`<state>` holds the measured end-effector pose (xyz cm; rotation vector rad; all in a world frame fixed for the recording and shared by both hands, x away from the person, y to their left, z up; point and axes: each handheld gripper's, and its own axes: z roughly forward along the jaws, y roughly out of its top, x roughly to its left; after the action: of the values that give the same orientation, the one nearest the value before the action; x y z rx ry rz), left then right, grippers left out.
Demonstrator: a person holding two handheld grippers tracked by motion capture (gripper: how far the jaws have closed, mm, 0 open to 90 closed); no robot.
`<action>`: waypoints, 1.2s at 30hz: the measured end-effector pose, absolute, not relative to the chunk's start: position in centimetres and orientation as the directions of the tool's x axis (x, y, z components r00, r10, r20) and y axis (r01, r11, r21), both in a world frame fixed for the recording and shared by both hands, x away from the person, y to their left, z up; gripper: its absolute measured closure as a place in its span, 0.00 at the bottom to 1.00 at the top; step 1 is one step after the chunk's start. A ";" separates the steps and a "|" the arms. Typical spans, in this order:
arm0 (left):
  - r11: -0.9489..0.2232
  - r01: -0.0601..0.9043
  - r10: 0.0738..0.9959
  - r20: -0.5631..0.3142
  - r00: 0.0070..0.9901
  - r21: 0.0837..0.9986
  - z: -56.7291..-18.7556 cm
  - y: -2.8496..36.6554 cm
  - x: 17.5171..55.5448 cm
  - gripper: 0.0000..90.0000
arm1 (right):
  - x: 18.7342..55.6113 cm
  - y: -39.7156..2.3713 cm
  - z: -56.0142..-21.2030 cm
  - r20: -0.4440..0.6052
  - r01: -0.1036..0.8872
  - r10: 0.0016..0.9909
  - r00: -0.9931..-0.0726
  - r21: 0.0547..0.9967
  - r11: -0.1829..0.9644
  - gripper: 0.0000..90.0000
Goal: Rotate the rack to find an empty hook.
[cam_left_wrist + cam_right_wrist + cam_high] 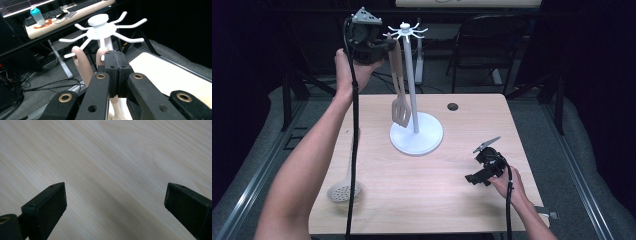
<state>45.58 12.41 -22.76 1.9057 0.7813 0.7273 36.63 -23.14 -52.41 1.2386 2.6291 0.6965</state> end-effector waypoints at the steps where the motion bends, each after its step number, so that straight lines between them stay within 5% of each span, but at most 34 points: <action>1: -0.374 0.219 0.764 0.165 0.624 0.901 -22.8 12.4 45.6 1.00 | 36.6 -23.1 -52.4 0.058 0.689 0.760 -0.647 0.471 0.550 0.04; 36: -0.347 0.267 0.816 0.149 0.558 0.899 -23.0 13.7 47.2 1.00 | 36.6 -23.1 -52.3 0.036 0.679 0.750 -0.660 0.455 0.576 0.04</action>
<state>47.21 13.72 -22.96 1.8846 0.8810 0.7598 36.64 -23.11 -52.30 1.2088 2.6433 0.6595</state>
